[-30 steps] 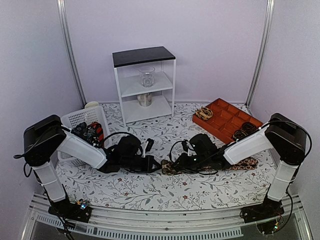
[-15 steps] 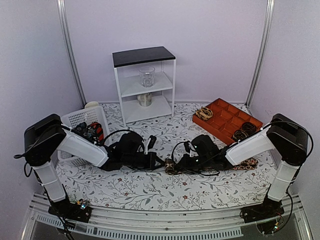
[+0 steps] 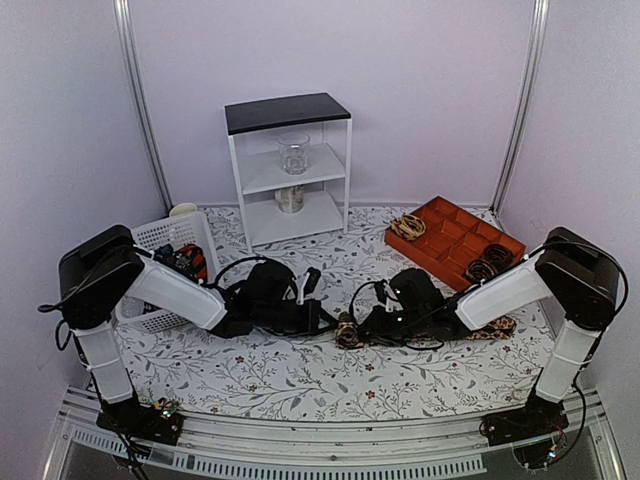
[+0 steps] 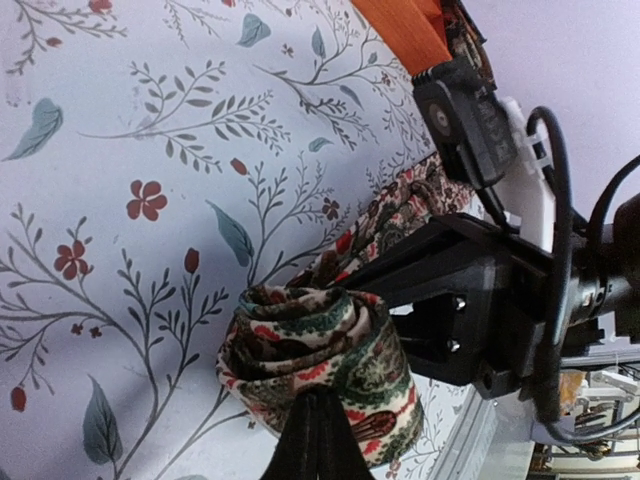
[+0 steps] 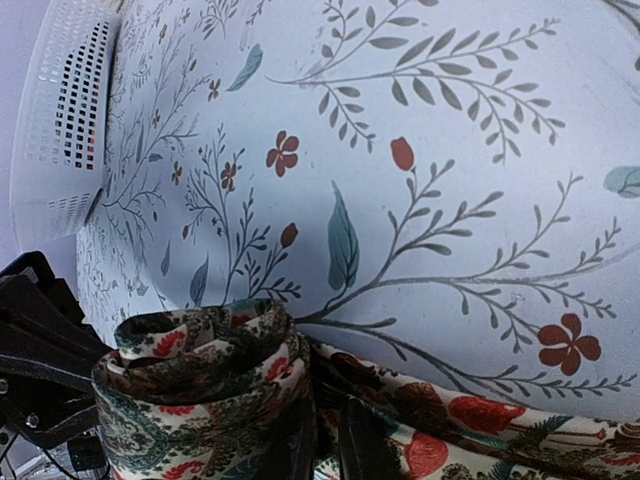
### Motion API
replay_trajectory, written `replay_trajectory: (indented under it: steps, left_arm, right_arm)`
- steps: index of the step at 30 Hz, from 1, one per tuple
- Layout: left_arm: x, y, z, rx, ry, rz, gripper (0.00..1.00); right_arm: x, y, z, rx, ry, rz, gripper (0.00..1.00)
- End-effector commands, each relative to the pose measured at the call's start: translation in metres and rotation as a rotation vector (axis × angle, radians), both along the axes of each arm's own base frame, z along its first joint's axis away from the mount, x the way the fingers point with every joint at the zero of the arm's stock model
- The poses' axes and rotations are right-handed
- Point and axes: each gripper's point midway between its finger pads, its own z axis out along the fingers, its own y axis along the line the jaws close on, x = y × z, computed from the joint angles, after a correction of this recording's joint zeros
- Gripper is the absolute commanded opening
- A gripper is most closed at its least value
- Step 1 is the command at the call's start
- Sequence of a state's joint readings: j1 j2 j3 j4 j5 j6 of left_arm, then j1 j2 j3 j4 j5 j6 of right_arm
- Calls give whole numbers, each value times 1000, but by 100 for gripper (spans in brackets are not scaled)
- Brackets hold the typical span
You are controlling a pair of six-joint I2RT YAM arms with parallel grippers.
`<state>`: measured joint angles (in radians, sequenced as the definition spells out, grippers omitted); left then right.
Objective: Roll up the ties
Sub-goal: Roll the tie at the center of the board.
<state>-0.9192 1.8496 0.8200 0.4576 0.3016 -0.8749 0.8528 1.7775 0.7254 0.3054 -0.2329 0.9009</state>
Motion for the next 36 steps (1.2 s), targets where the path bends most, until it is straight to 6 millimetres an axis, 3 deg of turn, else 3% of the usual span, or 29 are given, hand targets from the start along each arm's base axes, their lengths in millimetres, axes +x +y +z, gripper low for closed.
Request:
replay_trajectory:
  steps: [1, 7, 17, 23, 24, 25, 31, 36]
  left_arm:
    - [2, -11, 6, -17, -5, -6, 0]
    - [3, -20, 7, -20, -5, -9, 0]
    - [5, -41, 10, -28, -8, -34, 0]
    - [4, -52, 16, -32, -22, -52, 0]
    - [4, -52, 1, -9, -5, -56, 0]
    - [3, -54, -1, -8, -3, -59, 0]
    - [3, -66, -1, -15, -6, -73, 0]
    - [4, -73, -1, -24, -9, -82, 0]
  right_arm:
    - [1, 1, 17, 53, -30, 8, 11]
    - [1, -3, 15, 55, -30, -3, 11]
    - [6, -22, 26, 47, -78, -66, 20]
    - [9, -47, 25, -2, -82, -153, 29]
    - [10, -51, 26, -6, -85, -167, 30]
    - [10, -55, 28, -9, -88, -178, 32]
    - [10, -64, 46, 14, -107, -196, 42]
    - [7, -55, 62, 77, -133, -152, 45]
